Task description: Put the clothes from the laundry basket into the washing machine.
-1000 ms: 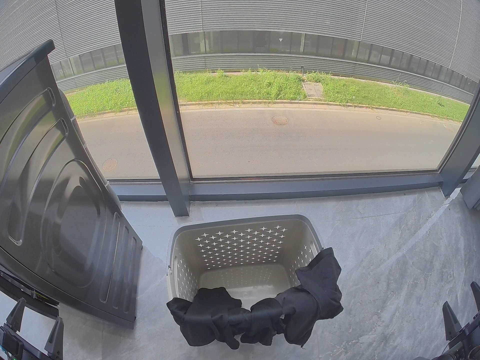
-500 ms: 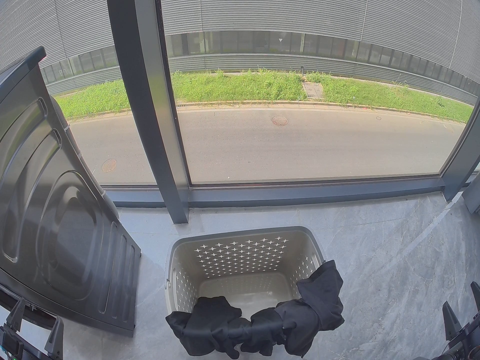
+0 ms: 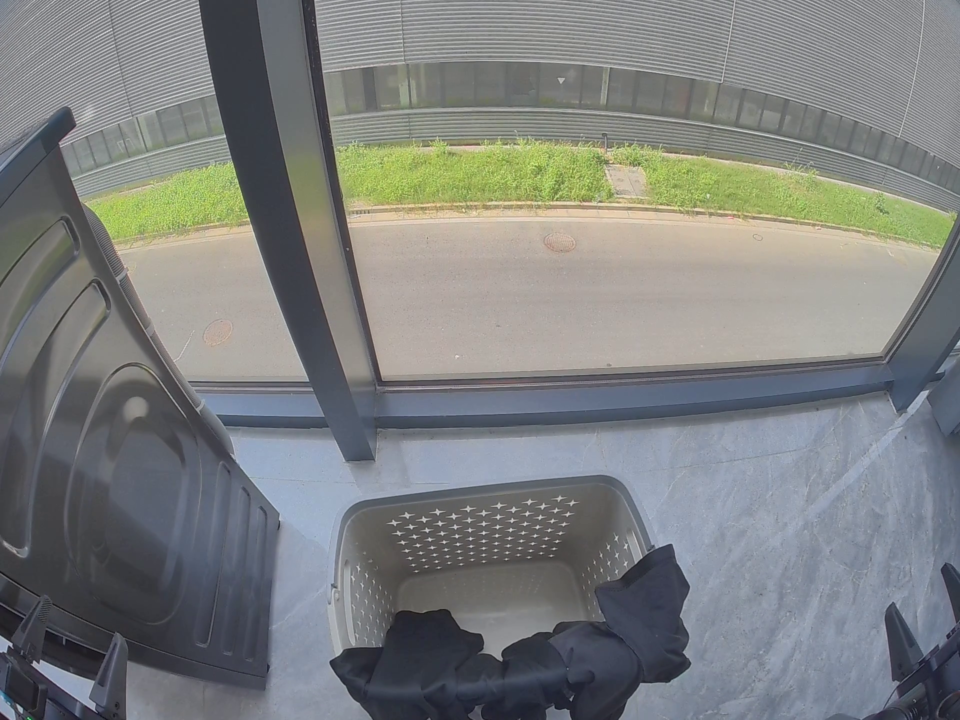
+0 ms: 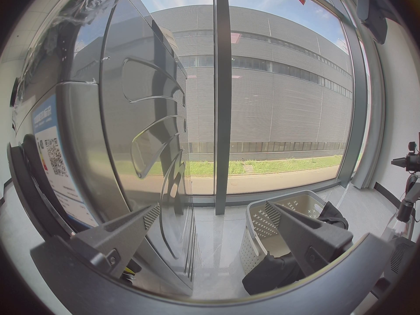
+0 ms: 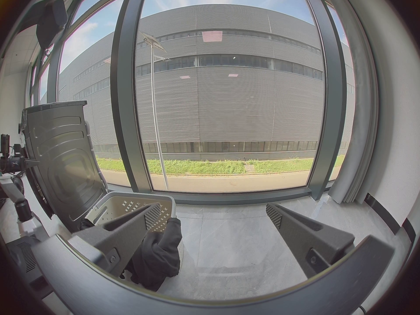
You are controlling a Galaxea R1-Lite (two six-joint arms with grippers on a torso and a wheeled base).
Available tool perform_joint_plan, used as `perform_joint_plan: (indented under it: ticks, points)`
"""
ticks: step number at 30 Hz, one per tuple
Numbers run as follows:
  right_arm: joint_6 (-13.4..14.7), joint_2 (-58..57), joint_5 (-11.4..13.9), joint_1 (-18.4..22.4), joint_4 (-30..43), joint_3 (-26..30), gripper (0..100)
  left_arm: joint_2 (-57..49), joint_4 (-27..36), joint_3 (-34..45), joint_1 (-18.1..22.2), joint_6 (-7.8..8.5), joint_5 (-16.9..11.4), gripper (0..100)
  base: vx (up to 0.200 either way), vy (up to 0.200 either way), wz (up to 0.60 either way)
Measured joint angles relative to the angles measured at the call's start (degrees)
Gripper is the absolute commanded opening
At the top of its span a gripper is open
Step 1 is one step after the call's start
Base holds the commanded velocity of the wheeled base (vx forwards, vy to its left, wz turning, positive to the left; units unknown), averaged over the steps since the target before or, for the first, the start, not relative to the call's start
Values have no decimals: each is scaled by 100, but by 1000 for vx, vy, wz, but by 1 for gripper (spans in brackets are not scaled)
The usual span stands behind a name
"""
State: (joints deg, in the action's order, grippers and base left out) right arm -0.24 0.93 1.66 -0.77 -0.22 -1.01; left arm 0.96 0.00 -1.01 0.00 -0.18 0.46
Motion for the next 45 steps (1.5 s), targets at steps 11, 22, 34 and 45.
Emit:
perform_joint_plan:
  ticks: [11, 22, 34, 45]
  points:
    - [0, 0, 4, 0, 0, 0, 100, 0, 0, 0, 0, 0, 2, 100, 91, 0, 0]
    - [0, 0, 0, 0, -2, 0, 100, 0, 0, 0, 0, 18, -4, 100, 0, 0, 0]
    - [2, 0, 0, 0, 0, 0, 100, 0, 0, 0, 0, 18, -2, 100, 100, 0, 0]
    - [0, 0, 1, -2, -2, 0, 100, 0, 0, 0, 0, 13, -4, 100, 0, 0, 0]
